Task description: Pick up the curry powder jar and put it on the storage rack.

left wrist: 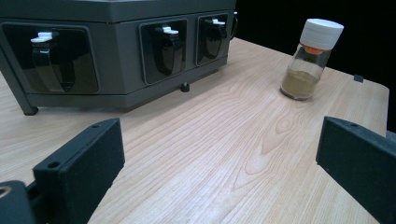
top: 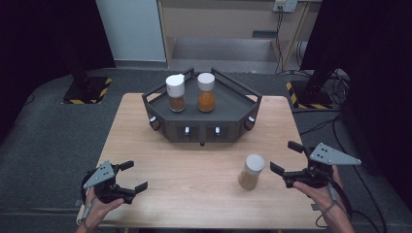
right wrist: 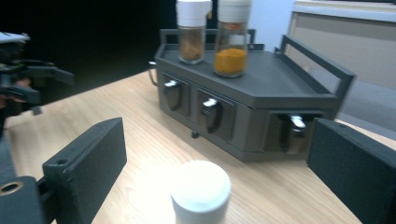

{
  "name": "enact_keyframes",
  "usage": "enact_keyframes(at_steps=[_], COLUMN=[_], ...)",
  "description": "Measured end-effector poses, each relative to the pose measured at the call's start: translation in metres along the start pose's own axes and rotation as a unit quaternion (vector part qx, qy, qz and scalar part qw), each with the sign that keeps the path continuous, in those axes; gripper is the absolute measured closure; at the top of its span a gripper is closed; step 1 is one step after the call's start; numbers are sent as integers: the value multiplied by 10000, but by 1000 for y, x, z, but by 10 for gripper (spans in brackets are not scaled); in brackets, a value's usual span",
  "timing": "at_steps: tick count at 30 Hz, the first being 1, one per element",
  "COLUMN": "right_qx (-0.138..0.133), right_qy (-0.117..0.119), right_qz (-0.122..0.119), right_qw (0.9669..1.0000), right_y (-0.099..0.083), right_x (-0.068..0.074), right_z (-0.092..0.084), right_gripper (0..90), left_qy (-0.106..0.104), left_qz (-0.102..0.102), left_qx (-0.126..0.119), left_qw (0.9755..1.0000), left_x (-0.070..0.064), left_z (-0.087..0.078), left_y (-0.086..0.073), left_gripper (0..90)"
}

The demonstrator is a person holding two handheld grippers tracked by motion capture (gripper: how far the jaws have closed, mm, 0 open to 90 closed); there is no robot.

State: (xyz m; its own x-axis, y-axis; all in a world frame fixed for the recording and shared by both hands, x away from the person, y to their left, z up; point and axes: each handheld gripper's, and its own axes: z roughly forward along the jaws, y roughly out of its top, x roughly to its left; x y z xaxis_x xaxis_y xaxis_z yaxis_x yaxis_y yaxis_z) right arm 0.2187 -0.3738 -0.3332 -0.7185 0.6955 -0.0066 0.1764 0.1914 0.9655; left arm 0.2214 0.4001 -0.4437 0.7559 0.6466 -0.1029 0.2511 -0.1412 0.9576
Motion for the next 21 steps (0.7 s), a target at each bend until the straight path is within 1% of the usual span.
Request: enact_keyframes(at_steps=[2,6,9,14,21], right_qx=[12,9,12,30,66], right_qy=[-154,-395,-567,-778,-989], right_qz=[-47,-20,81,210,397], right_qw=[9999,9992,9984,9967,9943], right_y=[-5,-16,-25,-41,-64], right_x=[4,9,11,15,20], right_z=[-2,-7,-10,-16,-21], right_gripper=[54,54,54,51,49], left_qy=[8,15,21,32,52], left_qz=[-3,5,-8,-3,4], left_qx=[0,2,-13,-26,-38], left_qw=[10000,10000,10000,10000,10000], left_x=[0,0,0,-1,-1], left_z=[0,-1,-1,-2,-2], left_y=[0,0,0,-1,-1], left_gripper=[3,2,2,2,2])
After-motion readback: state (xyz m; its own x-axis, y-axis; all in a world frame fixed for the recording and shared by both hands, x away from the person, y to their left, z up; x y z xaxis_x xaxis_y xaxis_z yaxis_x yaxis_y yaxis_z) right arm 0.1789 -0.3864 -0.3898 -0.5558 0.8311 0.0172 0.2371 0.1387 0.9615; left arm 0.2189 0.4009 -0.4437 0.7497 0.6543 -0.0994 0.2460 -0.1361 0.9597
